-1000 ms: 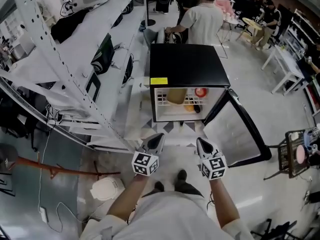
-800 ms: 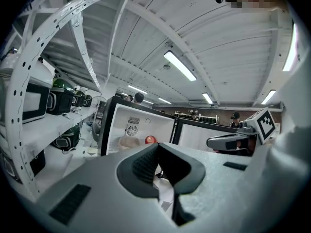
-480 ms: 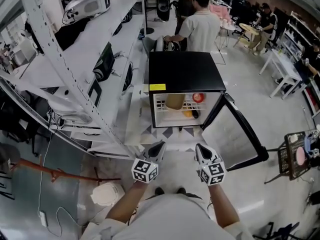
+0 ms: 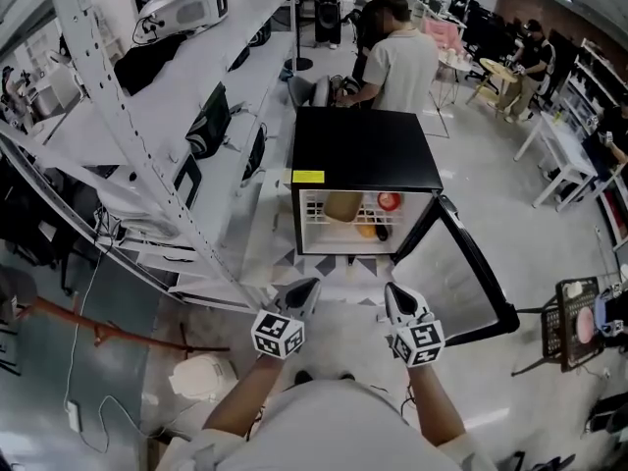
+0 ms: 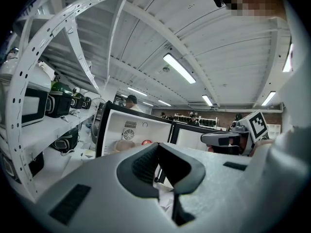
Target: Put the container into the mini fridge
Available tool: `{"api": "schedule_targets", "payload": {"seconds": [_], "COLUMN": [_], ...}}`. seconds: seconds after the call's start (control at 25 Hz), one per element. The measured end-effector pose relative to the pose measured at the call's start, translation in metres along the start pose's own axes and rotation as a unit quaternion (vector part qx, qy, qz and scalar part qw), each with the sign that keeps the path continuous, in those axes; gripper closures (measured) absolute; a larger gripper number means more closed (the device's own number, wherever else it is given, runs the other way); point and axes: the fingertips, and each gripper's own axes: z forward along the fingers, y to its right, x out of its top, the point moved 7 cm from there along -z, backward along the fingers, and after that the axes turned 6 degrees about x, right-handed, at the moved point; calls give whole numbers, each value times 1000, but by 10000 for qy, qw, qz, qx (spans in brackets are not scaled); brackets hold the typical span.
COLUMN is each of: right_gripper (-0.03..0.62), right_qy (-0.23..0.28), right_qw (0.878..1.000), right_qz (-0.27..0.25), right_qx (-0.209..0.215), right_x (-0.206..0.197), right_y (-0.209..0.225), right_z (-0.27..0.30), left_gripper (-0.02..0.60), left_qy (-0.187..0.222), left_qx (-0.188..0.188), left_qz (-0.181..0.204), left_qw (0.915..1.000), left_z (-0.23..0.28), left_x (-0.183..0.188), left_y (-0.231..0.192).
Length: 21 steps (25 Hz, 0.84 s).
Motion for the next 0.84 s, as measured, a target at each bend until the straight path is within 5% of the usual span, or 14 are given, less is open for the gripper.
{"api": "schedule_targets", "payload": {"seconds": [0.84], "right_gripper": [588], "right_qy": [46], "right_qw": [9997], "right_qz": [34], "right_qx": [234], "right_x": [-1], "right_y": [14], "right_z": [8], "left_gripper": [578], "left_qy": [63], "left_qx": [190], "left_qz": [-29], "left_qw": [9998], "left_z": [13], "left_x": [6], "left_y": [3]}}
